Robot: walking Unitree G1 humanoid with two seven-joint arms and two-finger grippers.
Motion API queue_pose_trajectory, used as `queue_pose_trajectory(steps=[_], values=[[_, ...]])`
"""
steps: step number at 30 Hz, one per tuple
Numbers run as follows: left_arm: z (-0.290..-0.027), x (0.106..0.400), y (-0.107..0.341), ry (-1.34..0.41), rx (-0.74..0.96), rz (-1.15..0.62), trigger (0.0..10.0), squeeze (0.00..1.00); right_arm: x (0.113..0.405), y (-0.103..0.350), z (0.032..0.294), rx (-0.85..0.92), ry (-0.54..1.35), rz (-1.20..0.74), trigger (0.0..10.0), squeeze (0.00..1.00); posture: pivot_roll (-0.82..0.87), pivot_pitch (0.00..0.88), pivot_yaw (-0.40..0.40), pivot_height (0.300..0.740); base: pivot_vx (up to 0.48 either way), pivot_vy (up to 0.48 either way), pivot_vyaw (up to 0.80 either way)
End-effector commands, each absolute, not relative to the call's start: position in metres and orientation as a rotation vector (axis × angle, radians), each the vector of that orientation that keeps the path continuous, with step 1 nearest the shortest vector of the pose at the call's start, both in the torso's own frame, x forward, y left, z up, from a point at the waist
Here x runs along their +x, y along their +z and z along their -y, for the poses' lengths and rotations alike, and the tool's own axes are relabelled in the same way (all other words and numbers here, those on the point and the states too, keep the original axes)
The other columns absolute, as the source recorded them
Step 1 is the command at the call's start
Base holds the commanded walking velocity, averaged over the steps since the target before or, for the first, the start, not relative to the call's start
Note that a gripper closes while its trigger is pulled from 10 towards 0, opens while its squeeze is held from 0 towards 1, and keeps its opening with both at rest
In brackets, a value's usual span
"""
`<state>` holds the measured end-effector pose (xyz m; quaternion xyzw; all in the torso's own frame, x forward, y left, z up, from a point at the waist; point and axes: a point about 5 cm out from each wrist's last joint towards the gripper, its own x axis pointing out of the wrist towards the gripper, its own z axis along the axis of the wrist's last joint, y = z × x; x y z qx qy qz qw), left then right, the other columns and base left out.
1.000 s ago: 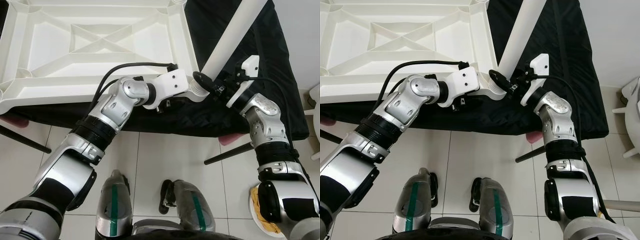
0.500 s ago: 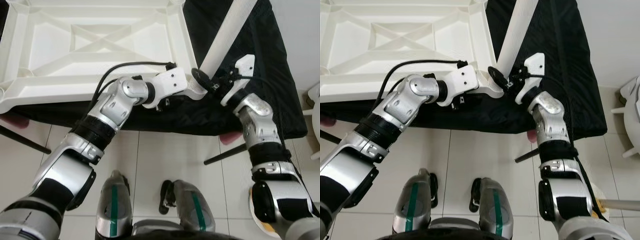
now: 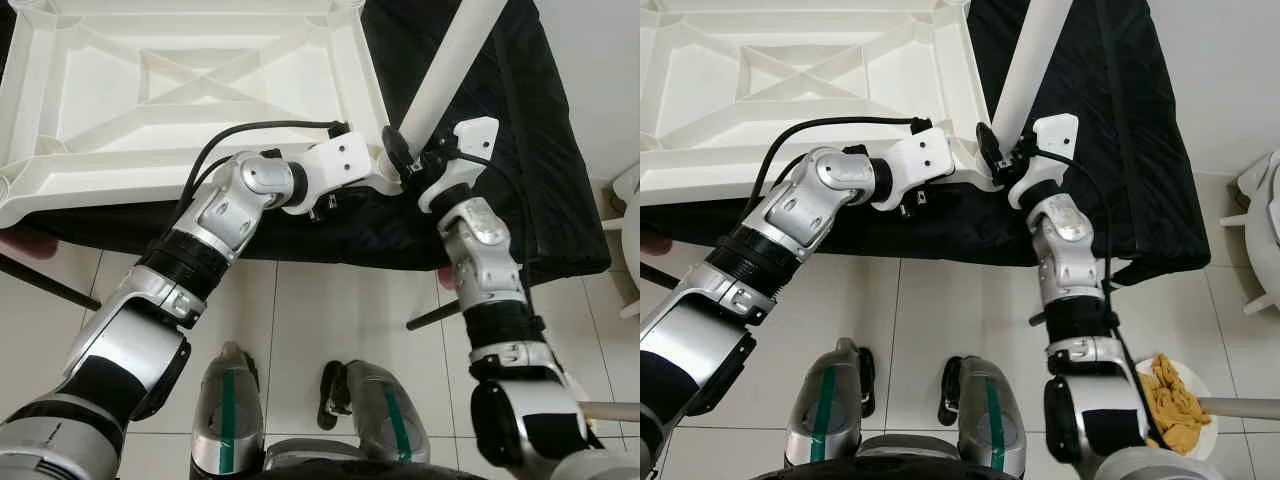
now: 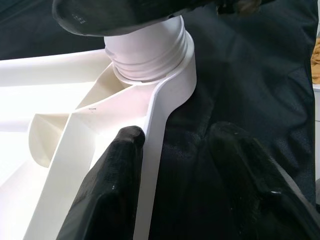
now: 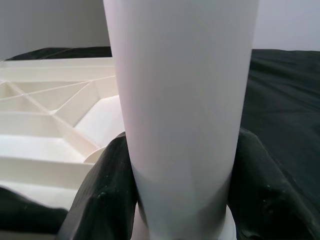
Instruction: Building children table
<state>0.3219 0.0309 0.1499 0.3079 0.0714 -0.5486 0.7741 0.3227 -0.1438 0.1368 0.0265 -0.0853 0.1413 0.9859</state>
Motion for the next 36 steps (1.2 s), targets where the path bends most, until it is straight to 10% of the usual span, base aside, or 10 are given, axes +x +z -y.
queue_pose_trajectory(steps=[1,27,28,29,36], values=[[-0.026,0.315,0.145,-1.270,0.670,-0.182,10.0,0.00,0.322,0.131,0.149,0.076,0.181,0.135,10.0,0.00,0.03,0.045,-0.055,0.740,0.000,0.000,0.00],[-0.024,0.313,0.144,-1.276,0.666,-0.183,10.0,0.00,0.317,0.130,0.131,0.095,-0.055,0.109,10.0,0.00,0.03,0.050,-0.060,0.740,0.000,0.000,0.00],[-0.024,0.313,0.144,-1.276,0.666,-0.184,10.0,0.00,0.317,0.130,0.132,0.098,-0.057,0.110,10.0,0.71,0.03,0.050,-0.060,0.740,0.000,0.000,0.00],[-0.024,0.313,0.144,-1.277,0.666,-0.184,10.0,0.00,0.317,0.131,0.133,0.101,-0.060,0.113,10.0,1.00,0.03,0.048,-0.061,0.740,0.000,0.000,0.00],[-0.024,0.312,0.143,-1.278,0.668,-0.183,10.0,0.00,0.316,0.132,0.134,0.113,-0.052,0.125,10.0,1.00,0.03,0.044,-0.063,0.740,0.000,0.000,0.00]])
